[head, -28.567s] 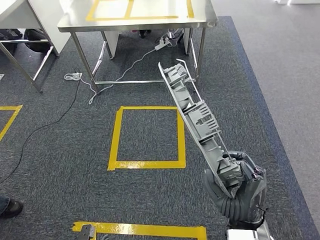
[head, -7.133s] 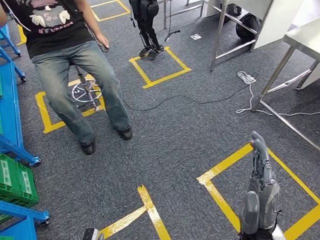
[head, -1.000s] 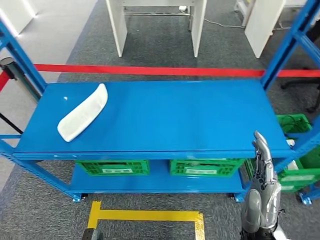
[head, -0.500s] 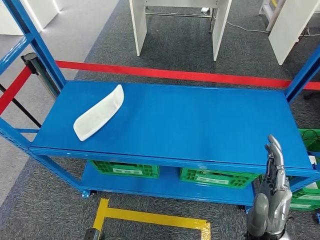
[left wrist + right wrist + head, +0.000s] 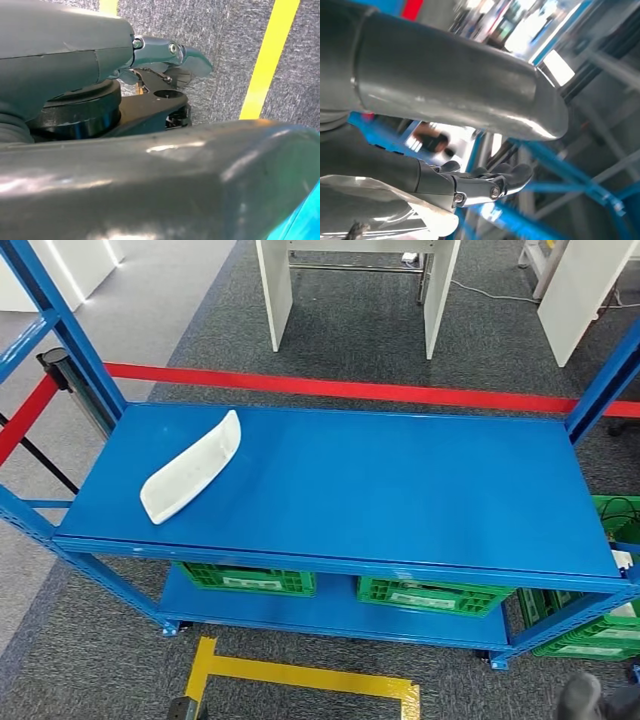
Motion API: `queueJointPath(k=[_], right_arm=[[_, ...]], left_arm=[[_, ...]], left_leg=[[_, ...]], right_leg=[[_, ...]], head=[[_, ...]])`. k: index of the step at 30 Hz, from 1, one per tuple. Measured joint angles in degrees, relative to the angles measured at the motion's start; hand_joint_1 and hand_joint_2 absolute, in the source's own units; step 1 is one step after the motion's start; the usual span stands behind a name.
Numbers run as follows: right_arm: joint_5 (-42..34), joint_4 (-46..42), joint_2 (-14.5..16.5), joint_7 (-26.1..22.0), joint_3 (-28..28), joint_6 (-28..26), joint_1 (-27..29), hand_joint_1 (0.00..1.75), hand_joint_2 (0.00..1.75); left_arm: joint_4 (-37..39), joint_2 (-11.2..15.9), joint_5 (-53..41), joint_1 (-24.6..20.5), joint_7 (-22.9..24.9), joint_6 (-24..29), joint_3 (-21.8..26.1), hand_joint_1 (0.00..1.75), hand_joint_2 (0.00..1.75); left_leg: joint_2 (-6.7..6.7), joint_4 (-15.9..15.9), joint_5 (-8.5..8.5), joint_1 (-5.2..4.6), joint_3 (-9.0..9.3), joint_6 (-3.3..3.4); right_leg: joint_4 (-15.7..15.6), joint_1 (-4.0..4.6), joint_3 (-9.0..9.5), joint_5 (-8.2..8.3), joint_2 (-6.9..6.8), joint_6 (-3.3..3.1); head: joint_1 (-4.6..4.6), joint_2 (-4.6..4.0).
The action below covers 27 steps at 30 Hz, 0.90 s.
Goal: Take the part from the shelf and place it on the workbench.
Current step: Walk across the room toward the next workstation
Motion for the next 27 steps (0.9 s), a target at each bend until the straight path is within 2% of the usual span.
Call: queueJointPath(k=[5, 10, 16, 19, 23, 27], right_arm=[[-0.43, 0.01, 4.46, -1.05, -5.86, 0.00, 1.01, 0.00, 0.00], [0.73, 0.12, 7.05, -0.76, -9.09, 0.00, 1.07, 0.00, 0.00], [0.35, 3.89, 9.44, 1.52, -18.87, 0.00, -1.85, 0.00, 0.00], [3.58, 11.27, 10.06, 2.14, -24.09, 0.00, -4.08, 0.00, 0.00], [7.29, 26.00, 10.64, -0.55, -32.84, 0.00, -8.22, 0.00, 0.00], [11.23, 39.91, 11.14, -0.38, -40.29, 0.00, -11.63, 0.00, 0.00]], left_arm=[[0.00, -0.19, 0.00, -0.01, 0.00, 0.10, 0.76, 0.00, 0.00], [0.00, -0.24, 0.00, -0.02, -0.02, 0.12, 0.98, 0.00, 0.00], [-0.01, -0.31, 0.00, -0.47, -2.51, 0.17, 2.40, 0.00, 0.00], [-0.05, -0.54, 0.00, -0.84, -2.59, 0.16, 3.57, 0.00, 0.00], [-0.09, -0.97, 0.00, -0.89, -2.71, 0.13, 5.05, 0.00, 0.00], [-0.09, -1.24, 0.00, -0.82, -2.78, 0.12, 6.08, 0.00, 0.00]], left_leg=[[0.00, 0.02, -0.07, -0.05, 0.00, -0.16], [0.01, 0.05, -0.10, -0.17, 0.00, -0.12], [0.01, 0.06, -0.12, -0.19, 0.05, -0.07], [0.01, 0.06, -0.14, -0.20, 0.13, -0.04], [0.00, 0.06, -0.16, -0.20, 0.19, -0.01], [-0.01, 0.06, -0.21, -0.23, 0.22, 0.07]], right_leg=[[-0.07, -0.10, 0.09, 0.01, 0.00, 0.01], [-0.22, -0.27, 0.19, 0.04, -0.01, 0.08], [-0.47, -0.30, 0.37, 0.14, 0.00, 0.26], [-0.55, -0.30, 0.49, 0.15, 0.00, 0.31], [-0.63, -0.30, 0.61, 0.16, -0.03, 0.36], [-0.66, -0.31, 0.66, 0.15, -0.04, 0.38]], head=[[0.02, 0.00], [0.01, 0.00], [0.02, 0.00], [0.02, 0.00], [0.03, 0.00], [0.02, 0.00]])
